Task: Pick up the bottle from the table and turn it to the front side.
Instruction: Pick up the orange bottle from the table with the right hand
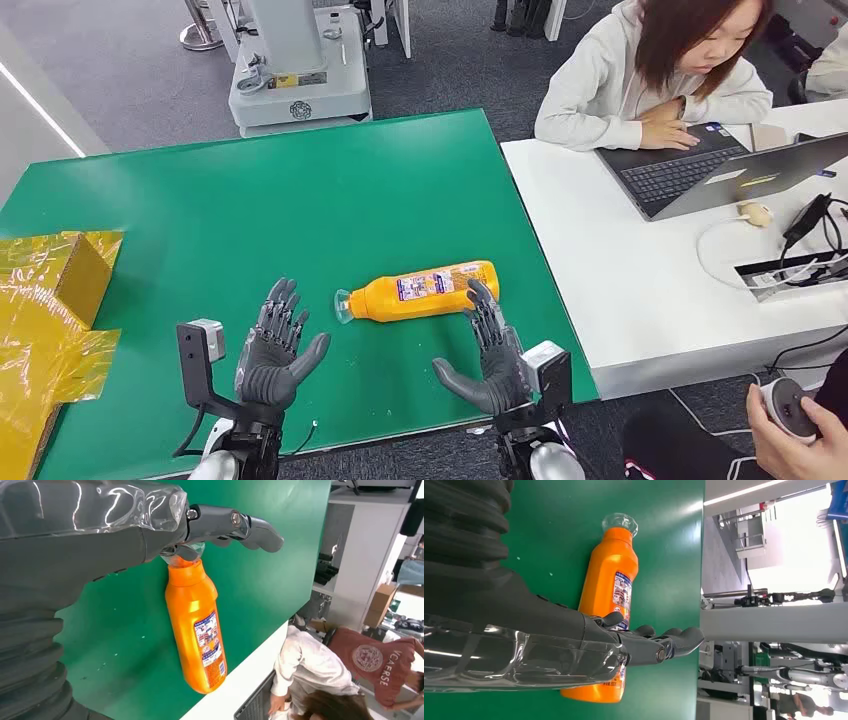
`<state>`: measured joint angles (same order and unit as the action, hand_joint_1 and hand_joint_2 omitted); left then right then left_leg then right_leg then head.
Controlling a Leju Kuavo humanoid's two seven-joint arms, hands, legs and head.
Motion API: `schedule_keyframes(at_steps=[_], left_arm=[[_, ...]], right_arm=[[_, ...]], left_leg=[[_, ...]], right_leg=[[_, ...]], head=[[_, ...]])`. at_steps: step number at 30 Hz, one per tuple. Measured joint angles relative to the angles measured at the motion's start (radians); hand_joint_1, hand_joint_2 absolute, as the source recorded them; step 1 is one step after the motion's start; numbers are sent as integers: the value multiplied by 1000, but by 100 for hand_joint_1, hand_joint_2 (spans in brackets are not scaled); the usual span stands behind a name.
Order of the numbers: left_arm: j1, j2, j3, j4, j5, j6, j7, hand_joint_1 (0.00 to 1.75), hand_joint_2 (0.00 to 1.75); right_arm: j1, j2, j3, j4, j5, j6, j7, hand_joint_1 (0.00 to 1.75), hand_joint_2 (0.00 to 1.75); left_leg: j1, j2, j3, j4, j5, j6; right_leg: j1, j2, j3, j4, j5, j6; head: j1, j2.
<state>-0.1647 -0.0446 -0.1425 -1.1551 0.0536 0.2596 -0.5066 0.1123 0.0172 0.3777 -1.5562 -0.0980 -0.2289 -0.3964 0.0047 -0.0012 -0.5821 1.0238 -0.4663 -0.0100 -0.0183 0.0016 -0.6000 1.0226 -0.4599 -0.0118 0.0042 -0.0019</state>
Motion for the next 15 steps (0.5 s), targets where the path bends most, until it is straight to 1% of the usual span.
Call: schedule_keyframes(at_steps=[15], left_arm=[[25, 5, -9, -34, 6, 10, 0, 0, 175]], right_arm=[[6, 0, 1, -23, 2, 2, 2, 0, 175]], left_leg=[[0, 0, 0, 0, 0, 0]], right_leg=[[0, 0, 0, 0, 0, 0]], head=[[0, 0]])
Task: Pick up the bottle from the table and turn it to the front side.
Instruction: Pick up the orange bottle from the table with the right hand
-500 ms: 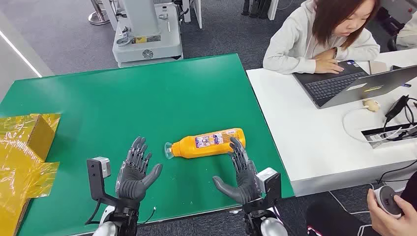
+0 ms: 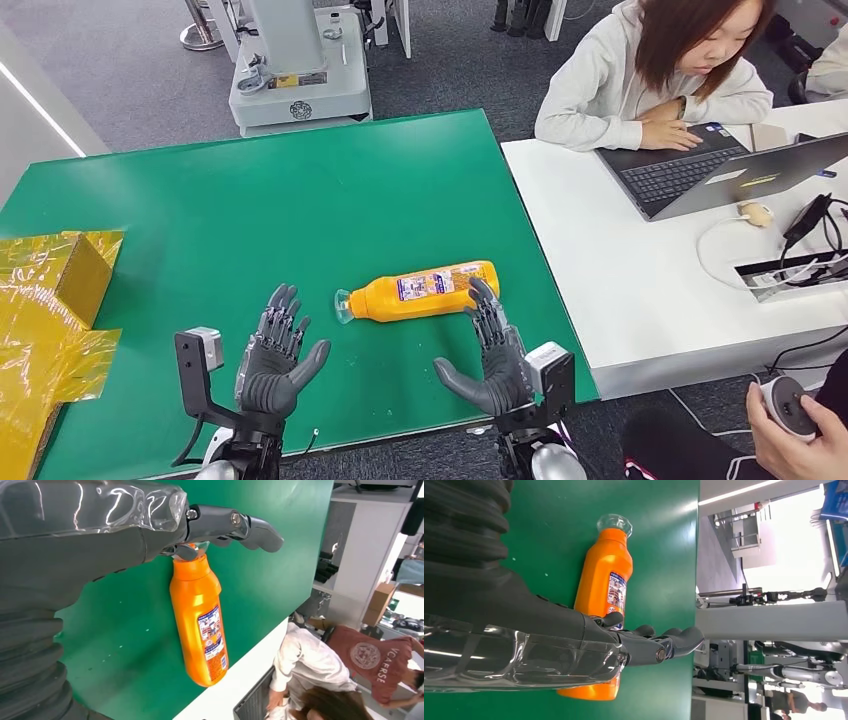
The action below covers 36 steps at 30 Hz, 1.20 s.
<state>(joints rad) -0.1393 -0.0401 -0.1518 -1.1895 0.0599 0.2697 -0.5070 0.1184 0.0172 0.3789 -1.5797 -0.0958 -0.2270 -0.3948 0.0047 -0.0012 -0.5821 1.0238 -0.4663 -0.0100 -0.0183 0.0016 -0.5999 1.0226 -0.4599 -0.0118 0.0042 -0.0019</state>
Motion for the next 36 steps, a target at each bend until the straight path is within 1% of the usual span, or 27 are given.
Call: schedule_keyframes(at_steps=[16, 25, 29, 31, 32, 36], left_arm=[[7, 1, -3, -17, 1, 4, 2, 0, 175], [-3, 12, -3, -14, 16, 2, -10, 0, 175], [-9, 17, -3, -7, 23, 0, -22, 0, 175], [-15, 18, -3, -4, 24, -3, -24, 0, 175], [-20, 17, -3, -1, 22, -5, -25, 0, 175], [-38, 12, -5, 14, 10, -15, -27, 0, 175]], right_arm=[[13, 0, 0, -23, 15, -1, 7, 0, 175], [3, 0, 0, -1, 15, 16, -3, 0, 175], [-20, 0, 1, 12, 24, 20, -11, 0, 175], [-43, -2, 1, 20, 69, 9, -12, 0, 175], [-59, -5, 2, 24, 112, 0, -6, 0, 175], [-160, -38, 6, 59, 346, -25, 61, 0, 175]], left_leg=[[0, 0, 0, 0, 0, 0], [0, 0, 0, 0, 0, 0], [0, 0, 0, 0, 0, 0], [0, 0, 0, 0, 0, 0], [0, 0, 0, 0, 0, 0], [0, 1, 0, 0, 1, 0]], right_leg=[[0, 0, 0, 0, 0, 0], [0, 0, 0, 0, 0, 0], [0, 0, 0, 0, 0, 0], [0, 0, 0, 0, 0, 0], [0, 0, 0, 0, 0, 0], [0, 1, 0, 0, 1, 0]], head=[[0, 0], [0, 0], [0, 0], [0, 0], [0, 0], [0, 0]])
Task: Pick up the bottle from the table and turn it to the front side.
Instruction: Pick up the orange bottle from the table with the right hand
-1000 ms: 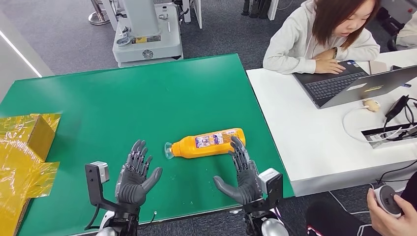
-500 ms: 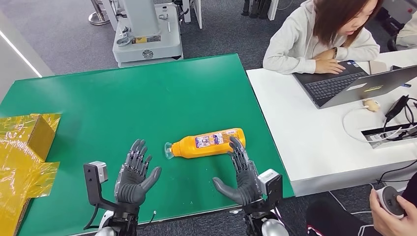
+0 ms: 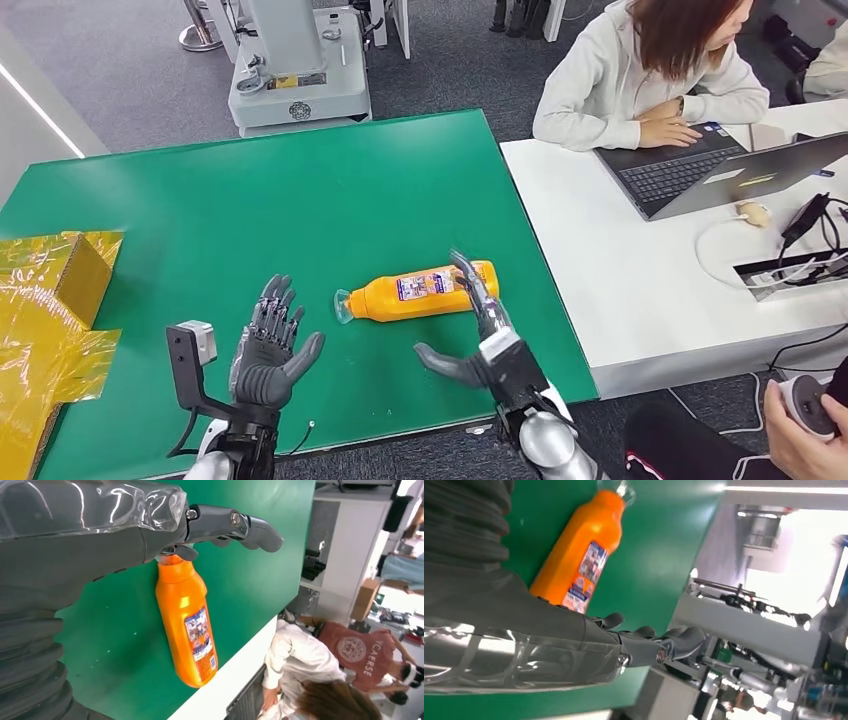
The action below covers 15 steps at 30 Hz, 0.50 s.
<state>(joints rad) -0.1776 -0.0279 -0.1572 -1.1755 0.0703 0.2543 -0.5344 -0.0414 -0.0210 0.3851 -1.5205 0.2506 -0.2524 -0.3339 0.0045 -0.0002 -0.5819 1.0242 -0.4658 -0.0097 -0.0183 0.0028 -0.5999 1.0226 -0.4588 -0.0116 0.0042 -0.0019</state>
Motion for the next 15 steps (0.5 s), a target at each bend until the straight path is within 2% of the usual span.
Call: schedule_keyframes(at_steps=[4, 8, 15], left_arm=[[-16, -9, -14, 13, -12, -9, 1, 0, 175], [-41, -18, -24, 20, -26, -9, 14, 0, 175], [-55, -22, -26, 20, -46, -18, 36, 0, 175]], right_arm=[[-153, -44, 26, 96, 158, 12, 62, 0, 175], [-353, -66, 86, 253, 192, 72, 108, 0, 175], [-649, -69, 253, 524, 243, 272, 225, 0, 175]], left_leg=[[0, 0, 0, 1, 1, 0], [0, 1, 0, 1, 3, 0], [0, 0, -1, 1, 4, 1]], right_leg=[[0, 0, 0, 0, 2, 0], [0, 1, 0, 0, 4, 0], [0, 1, -1, 1, 4, 0]], head=[[0, 0], [0, 0], [0, 0]])
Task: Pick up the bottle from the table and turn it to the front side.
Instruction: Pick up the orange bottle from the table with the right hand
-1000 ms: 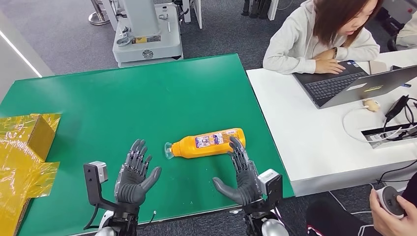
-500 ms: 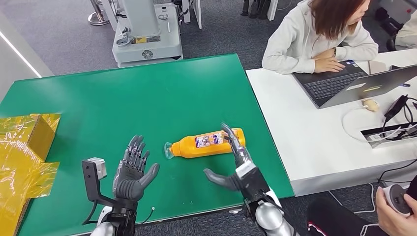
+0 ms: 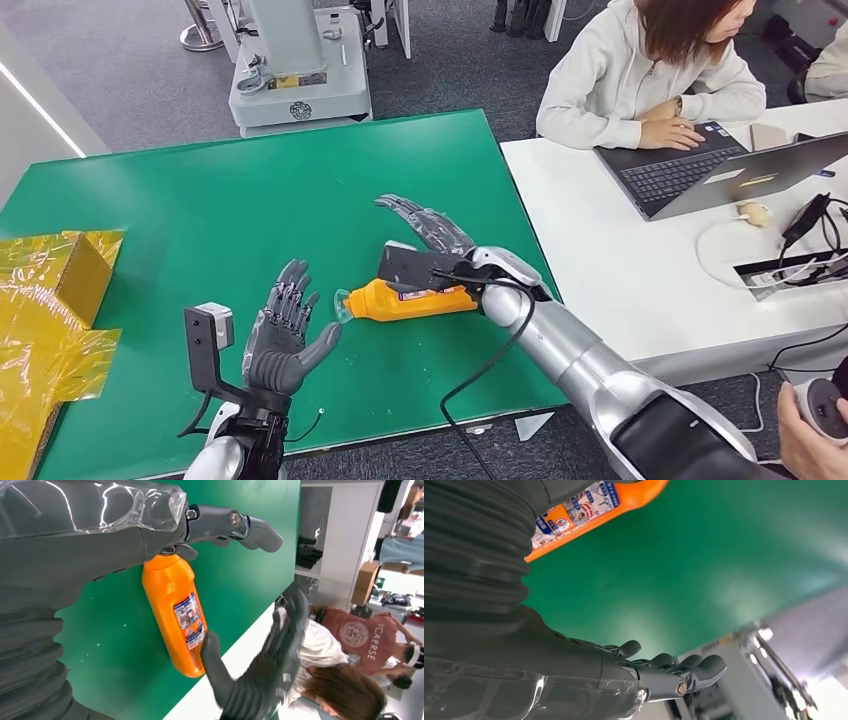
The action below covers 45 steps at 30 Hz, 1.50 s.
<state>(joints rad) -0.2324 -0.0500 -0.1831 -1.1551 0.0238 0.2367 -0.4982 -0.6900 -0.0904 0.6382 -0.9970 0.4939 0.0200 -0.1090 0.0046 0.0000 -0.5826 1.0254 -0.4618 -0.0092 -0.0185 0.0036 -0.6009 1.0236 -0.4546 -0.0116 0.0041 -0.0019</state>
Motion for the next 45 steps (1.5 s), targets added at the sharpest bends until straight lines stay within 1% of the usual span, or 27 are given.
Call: schedule_keyframes(at_steps=[4, 9, 11, 14, 21, 28, 33, 36, 39, 40, 43, 44, 45], left_arm=[[1, 1, 0, 0, -6, -9, 10, 0, 175], [3, 6, 0, -8, -5, -12, 33, 0, 175], [4, 9, 0, -14, -4, -14, 39, 0, 175], [6, 13, 0, -18, -2, -21, 47, 0, 175], [6, 19, 0, -20, 0, -32, 52, 0, 175], [9, 20, 2, -27, 5, -52, 58, 0, 175], [9, 19, 2, -28, 5, -62, 62, 0, 175], [9, 19, 3, -28, 5, -64, 63, 0, 175], [9, 18, 3, -28, 4, -66, 63, 0, 175], [9, 17, 3, -28, 4, -67, 63, 0, 175], [9, 15, 5, -28, 3, -71, 65, 0, 175], [10, 14, 5, -28, 2, -70, 66, 0, 175], [11, 14, 6, -28, -1, -68, 66, 0, 175]], right_arm=[[-105, 0, 92, 101, 20, 127, 62, 0, 175], [-191, 0, 175, 177, 6, 273, 100, 0, 175], [-220, 0, 202, 200, -5, 320, 108, 0, 175], [-249, -2, 233, 224, -21, 360, 115, 0, 175], [-254, -39, 276, 238, -44, 370, 126, 0, 175], [-196, -144, 289, 165, -75, 352, 169, 0, 175], [-123, -224, 287, 91, -87, 330, 185, 0, 175], [-89, -257, 284, 55, -88, 322, 192, 0, 175], [-68, -275, 280, 33, -86, 322, 204, 0, 175], [-60, -280, 278, 26, -83, 322, 208, 13, 175], [-23, -292, 270, 13, -39, 318, 216, 143, 175], [-11, -293, 269, 12, -13, 311, 218, 173, 175], [-2, -294, 268, 13, 15, 302, 219, 175, 175]], left_leg=[[0, -1, -1, 0, 0, 0], [0, 0, -1, 0, 0, 0], [0, -1, -1, 0, 0, 0], [0, -1, -1, 0, 0, 0], [0, -1, -1, 0, 0, 0], [0, -4, -2, 1, 0, 0], [0, -4, -2, 1, 0, 0], [0, -3, -2, 1, -1, 0], [0, -3, -2, 1, 0, 0], [0, -3, -2, 1, 0, 0], [0, -4, -2, 0, 0, 0], [0, -4, -2, 0, 0, 0], [0, -3, -2, 0, -1, 0]], right_leg=[[0, 0, 0, 0, 0, 0], [0, 0, -1, 0, 0, 0], [0, 0, -1, 0, 0, 0], [0, -1, -1, 0, 0, 0], [0, -1, -1, 0, 0, 0], [0, -3, -1, -1, 0, 0], [0, -3, -1, -1, 0, 1], [0, -3, -1, -1, 0, 1], [0, -3, -1, -1, 0, 1], [0, -3, -1, -1, 0, 0], [0, -3, -1, -1, -1, 1], [0, -3, 0, -1, -1, 1], [0, -3, 0, -1, -1, 1]], head=[[0, 0], [0, 0], [0, 0], [0, 0], [0, 0], [0, 0], [0, 0], [0, 0], [0, 0], [0, 0], [0, 0], [0, 0], [0, 0]])
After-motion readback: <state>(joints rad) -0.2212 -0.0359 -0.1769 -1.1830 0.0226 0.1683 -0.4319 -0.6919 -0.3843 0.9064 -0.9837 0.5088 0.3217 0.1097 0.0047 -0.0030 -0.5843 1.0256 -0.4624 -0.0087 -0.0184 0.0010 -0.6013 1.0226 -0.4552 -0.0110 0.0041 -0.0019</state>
